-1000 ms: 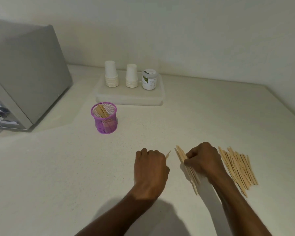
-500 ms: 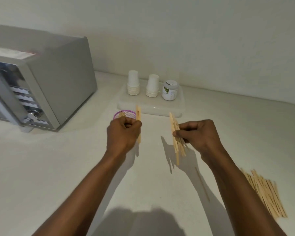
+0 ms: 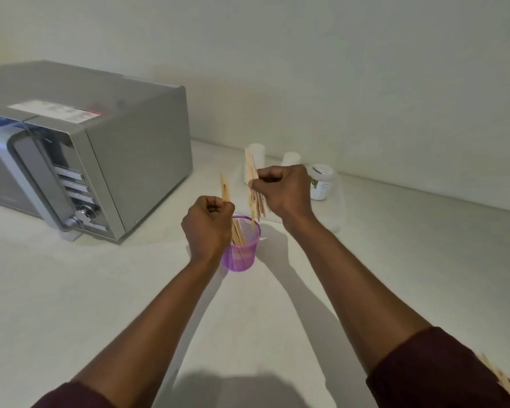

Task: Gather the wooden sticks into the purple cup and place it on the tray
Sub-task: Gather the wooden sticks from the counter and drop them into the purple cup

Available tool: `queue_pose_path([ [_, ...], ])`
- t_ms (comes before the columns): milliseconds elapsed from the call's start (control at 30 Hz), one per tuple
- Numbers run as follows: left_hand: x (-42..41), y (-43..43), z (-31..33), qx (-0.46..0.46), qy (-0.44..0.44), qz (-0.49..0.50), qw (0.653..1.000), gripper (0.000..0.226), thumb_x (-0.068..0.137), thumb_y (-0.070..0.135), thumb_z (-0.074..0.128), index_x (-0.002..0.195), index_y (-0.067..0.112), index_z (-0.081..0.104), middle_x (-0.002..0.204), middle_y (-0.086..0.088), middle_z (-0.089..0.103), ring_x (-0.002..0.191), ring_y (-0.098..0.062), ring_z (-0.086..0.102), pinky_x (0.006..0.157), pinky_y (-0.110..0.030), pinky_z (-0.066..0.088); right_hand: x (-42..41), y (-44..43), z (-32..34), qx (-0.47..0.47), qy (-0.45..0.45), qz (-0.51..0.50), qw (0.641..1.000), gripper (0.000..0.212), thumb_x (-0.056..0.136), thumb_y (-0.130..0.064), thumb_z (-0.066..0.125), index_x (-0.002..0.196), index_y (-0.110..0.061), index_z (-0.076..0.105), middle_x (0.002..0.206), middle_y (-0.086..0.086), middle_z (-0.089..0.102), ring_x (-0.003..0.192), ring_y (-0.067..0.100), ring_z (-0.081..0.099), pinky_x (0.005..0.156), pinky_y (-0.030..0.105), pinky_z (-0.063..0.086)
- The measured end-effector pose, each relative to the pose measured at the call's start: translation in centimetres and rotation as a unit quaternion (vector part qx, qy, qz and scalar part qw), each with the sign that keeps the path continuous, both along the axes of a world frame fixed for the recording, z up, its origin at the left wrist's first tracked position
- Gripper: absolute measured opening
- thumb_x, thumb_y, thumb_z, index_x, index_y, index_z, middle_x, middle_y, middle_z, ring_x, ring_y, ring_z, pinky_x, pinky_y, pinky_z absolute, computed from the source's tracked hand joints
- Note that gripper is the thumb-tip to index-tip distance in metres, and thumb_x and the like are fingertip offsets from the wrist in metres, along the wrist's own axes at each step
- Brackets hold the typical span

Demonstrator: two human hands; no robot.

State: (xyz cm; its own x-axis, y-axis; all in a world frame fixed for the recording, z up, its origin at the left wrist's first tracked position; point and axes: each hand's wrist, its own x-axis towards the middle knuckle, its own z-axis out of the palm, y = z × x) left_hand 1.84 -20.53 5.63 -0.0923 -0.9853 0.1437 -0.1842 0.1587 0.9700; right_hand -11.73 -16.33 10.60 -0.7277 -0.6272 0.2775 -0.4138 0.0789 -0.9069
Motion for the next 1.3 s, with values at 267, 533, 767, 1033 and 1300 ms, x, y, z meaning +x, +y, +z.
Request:
queue_pose_path([
  [267, -0.2, 0.6, -4.2, -0.092, -0.07, 0.05, 0.992, 0.007, 0.091, 0.026, 0.074, 0.094, 0.022, 0.068, 0.095, 0.013, 0.066, 0.11, -0.021, 0.053, 0.089, -0.034, 0.024, 1.2, -0.7, -5.0, -0.005, 0.043, 0.018, 0.999, 0.024, 0.084, -0.009, 0.084, 0.108, -0.011, 0.084, 0.098, 0.002, 0.084, 0.082, 0.012, 0.079, 0.084, 0.029, 0.064],
  [533, -0.3, 2.4, -5.4, -0.071, -0.131, 0.1, 0.984, 0.017, 0.091, 0.034, 0.075, 0.1, 0.019, 0.075, 0.126, -0.002, 0.06, 0.127, -0.025, 0.045, 0.099, -0.035, 0.032, 2.5, 0.8, -7.5, -0.047, 0.056, 0.014, 0.997, 0.021, 0.082, -0.012, 0.085, 0.103, -0.015, 0.085, 0.094, -0.004, 0.082, 0.081, 0.005, 0.077, 0.077, 0.024, 0.064],
  [767, 0.7, 2.9, -4.4, -0.045, -0.098, 0.105, 0.989, 0.027, 0.088, 0.036, 0.081, 0.109, 0.021, 0.073, 0.134, -0.005, 0.057, 0.134, -0.026, 0.044, 0.11, -0.046, 0.04, 2.8, 1.4, -7.8, -0.093, -0.01, -0.015, 0.995, 0.027, 0.082, -0.009, 0.087, 0.108, -0.008, 0.082, 0.104, 0.004, 0.081, 0.092, 0.015, 0.078, 0.087, 0.031, 0.065],
  [1033, 1.5, 2.4, -3.9, -0.028, -0.077, 0.079, 0.994, 0.016, 0.088, 0.029, 0.081, 0.1, 0.022, 0.074, 0.127, -0.003, 0.063, 0.131, -0.027, 0.048, 0.11, -0.049, 0.04, 2.2, 2.2, -7.0, -0.088, -0.017, -0.027, 0.996, 0.022, 0.094, 0.001, 0.071, 0.111, -0.006, 0.082, 0.107, 0.006, 0.081, 0.1, 0.017, 0.076, 0.092, 0.036, 0.062],
  [1300, 2.3, 2.8, -4.7, -0.017, -0.067, 0.077, 0.995, 0.015, 0.088, 0.034, 0.081, 0.097, 0.024, 0.074, 0.118, 0.0, 0.067, 0.121, -0.026, 0.054, 0.104, -0.046, 0.041, 0.0, 4.8, -5.8, 0.208, 0.24, 0.024, 0.948, 0.034, 0.089, -0.043, 0.081, 0.117, -0.025, 0.077, 0.108, -0.002, 0.075, 0.102, 0.018, 0.07, 0.087, 0.036, 0.056],
])
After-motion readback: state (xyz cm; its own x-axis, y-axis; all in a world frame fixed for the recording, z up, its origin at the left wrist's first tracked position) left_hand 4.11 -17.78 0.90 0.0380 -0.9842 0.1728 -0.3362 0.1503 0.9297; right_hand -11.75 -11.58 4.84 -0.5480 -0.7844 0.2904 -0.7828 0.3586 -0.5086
